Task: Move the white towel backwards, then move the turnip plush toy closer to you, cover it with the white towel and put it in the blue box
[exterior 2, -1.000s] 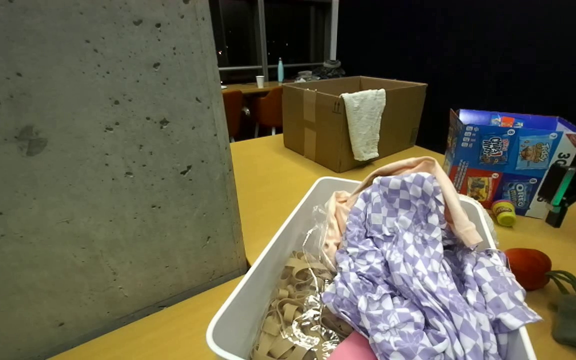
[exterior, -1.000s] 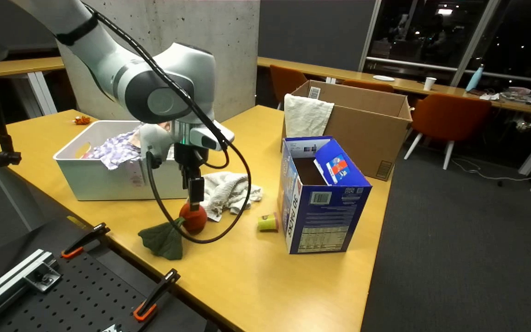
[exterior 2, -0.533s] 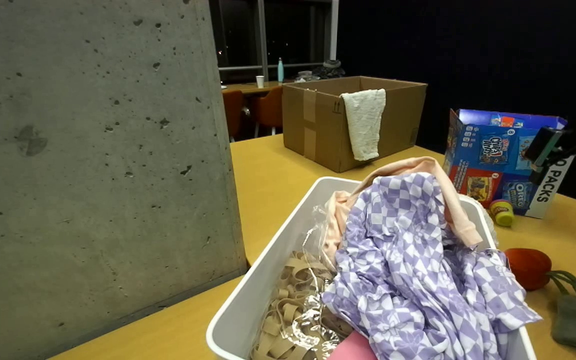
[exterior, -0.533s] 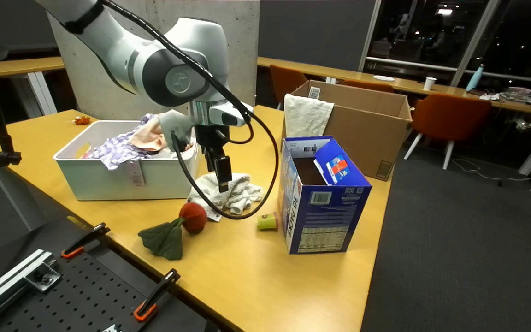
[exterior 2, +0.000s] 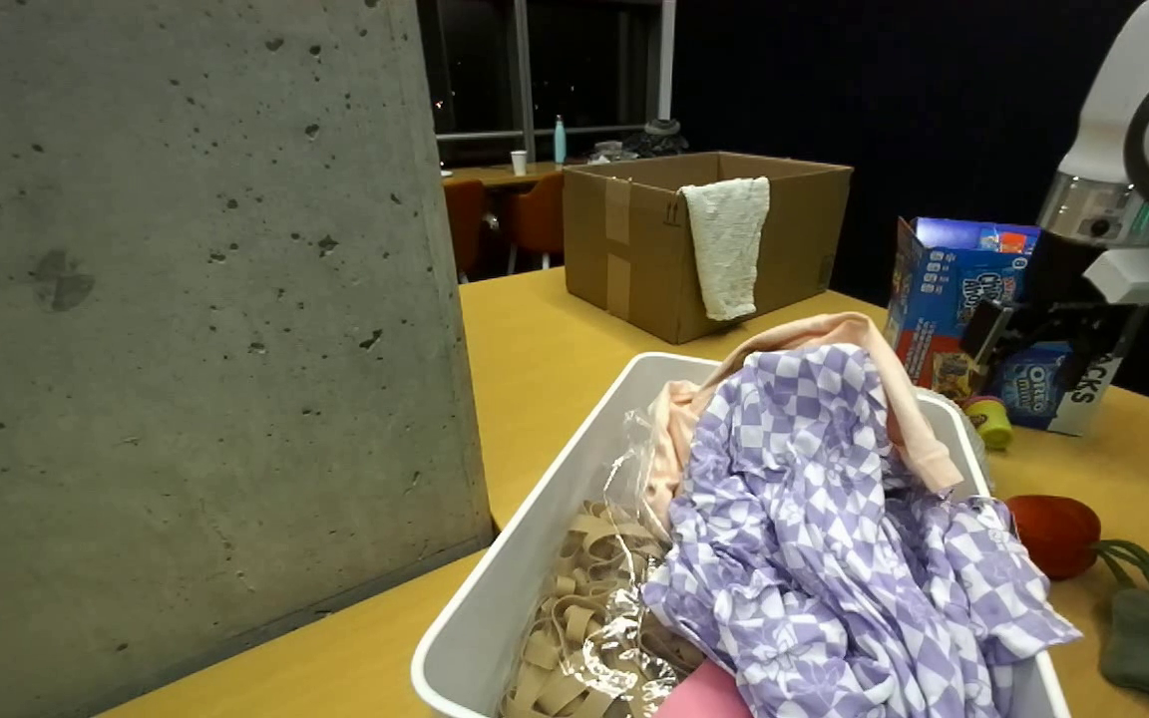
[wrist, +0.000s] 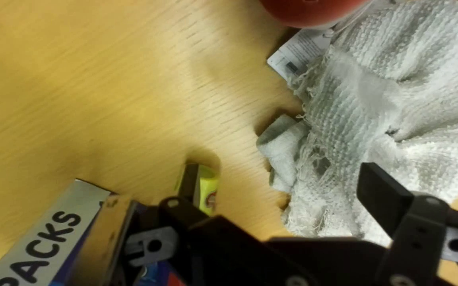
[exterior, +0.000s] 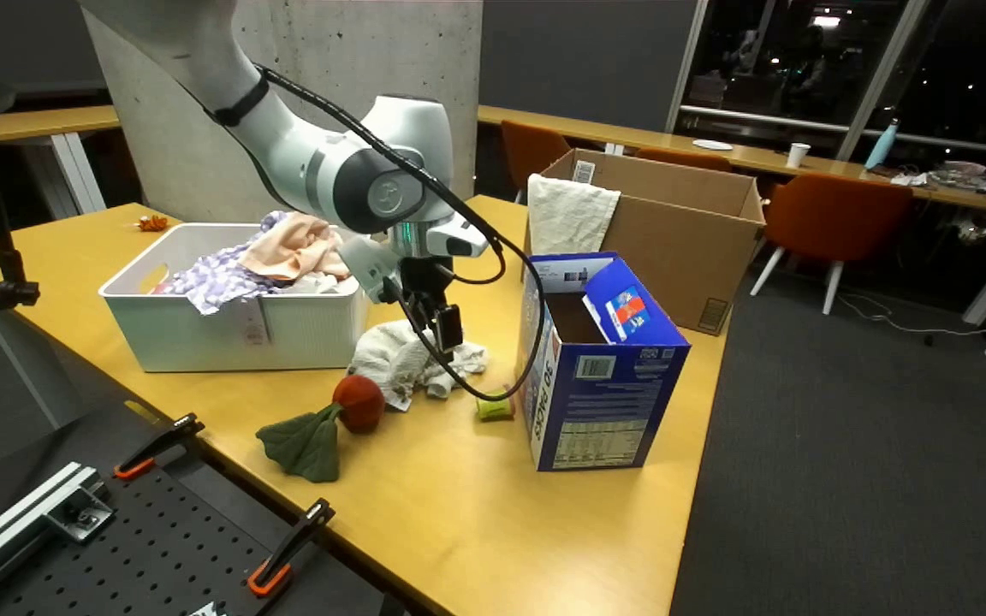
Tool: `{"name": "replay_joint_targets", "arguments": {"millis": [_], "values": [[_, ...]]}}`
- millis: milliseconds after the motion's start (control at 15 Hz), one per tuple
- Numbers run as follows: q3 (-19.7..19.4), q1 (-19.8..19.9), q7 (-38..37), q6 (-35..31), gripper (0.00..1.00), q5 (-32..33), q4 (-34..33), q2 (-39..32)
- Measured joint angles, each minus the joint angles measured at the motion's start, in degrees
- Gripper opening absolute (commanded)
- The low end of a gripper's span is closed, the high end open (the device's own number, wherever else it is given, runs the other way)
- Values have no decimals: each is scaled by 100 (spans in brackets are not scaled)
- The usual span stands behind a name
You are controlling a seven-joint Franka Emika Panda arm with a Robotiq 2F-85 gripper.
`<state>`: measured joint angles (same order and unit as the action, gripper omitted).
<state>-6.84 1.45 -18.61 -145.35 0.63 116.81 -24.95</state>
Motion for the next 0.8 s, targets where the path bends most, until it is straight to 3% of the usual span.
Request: {"name": "replay_joint_targets", "arguments": {"millis": [267,333,800], "values": [[28,-199,128,3,100,1,-494,-487],[45,-236,152,9,81,1,-597,-580],[97,-265,314,19,27,0,-1109,-1098]]}}
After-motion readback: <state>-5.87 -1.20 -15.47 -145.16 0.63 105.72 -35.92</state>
